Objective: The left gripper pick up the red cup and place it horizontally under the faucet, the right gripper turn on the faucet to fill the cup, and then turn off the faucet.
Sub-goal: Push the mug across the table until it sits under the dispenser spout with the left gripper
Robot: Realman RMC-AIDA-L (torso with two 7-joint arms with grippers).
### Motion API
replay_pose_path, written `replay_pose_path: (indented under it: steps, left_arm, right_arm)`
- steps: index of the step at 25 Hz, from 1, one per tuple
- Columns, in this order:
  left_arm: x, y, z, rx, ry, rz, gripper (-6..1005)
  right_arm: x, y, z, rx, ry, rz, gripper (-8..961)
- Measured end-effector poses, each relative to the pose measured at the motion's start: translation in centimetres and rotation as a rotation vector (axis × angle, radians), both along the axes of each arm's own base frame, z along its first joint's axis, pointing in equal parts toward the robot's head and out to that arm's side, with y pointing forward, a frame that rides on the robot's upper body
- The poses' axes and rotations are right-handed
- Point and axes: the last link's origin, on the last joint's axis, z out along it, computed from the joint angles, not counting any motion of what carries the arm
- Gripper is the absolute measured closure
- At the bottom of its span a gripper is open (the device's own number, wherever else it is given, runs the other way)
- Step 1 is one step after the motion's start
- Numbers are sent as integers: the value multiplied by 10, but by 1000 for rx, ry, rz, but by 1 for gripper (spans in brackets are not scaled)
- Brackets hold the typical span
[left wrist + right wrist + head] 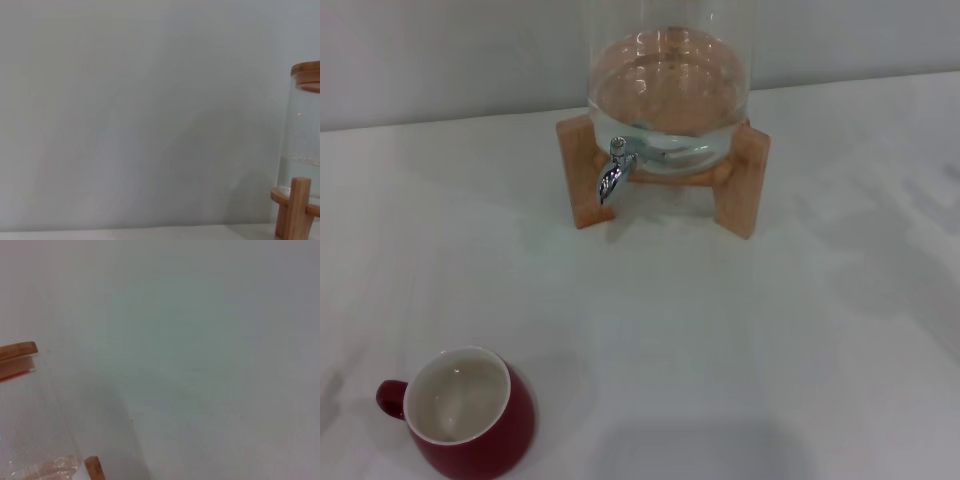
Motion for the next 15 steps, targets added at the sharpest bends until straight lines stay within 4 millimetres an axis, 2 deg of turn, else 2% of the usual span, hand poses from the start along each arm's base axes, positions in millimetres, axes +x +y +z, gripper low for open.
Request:
replay_pose_path:
  steps: [15]
  left_arm:
    - [0, 1, -1, -3, 4, 0, 110]
  right_arm:
    - [0, 0, 0, 2, -1, -1, 188]
